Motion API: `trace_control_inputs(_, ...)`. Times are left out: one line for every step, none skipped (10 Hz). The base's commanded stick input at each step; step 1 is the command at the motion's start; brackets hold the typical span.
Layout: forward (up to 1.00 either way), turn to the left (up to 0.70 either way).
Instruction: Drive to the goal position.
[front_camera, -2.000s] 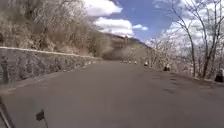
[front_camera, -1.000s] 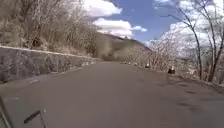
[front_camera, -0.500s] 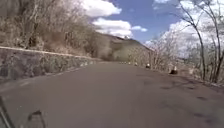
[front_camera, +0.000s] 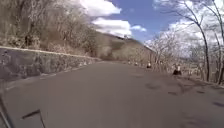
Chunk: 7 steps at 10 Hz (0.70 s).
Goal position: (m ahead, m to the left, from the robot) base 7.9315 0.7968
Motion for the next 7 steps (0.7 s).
trace_control_inputs(0.70, 0.00)
trace_control_inputs(0.70, 0.00)
trace_control_inputs(0.70, 0.00)
trace_control_inputs(0.70, 0.00)
trace_control_inputs(0.70, 0.00)
trace_control_inputs(0.70, 0.00)
trace_control_inputs(0.70, 0.00)
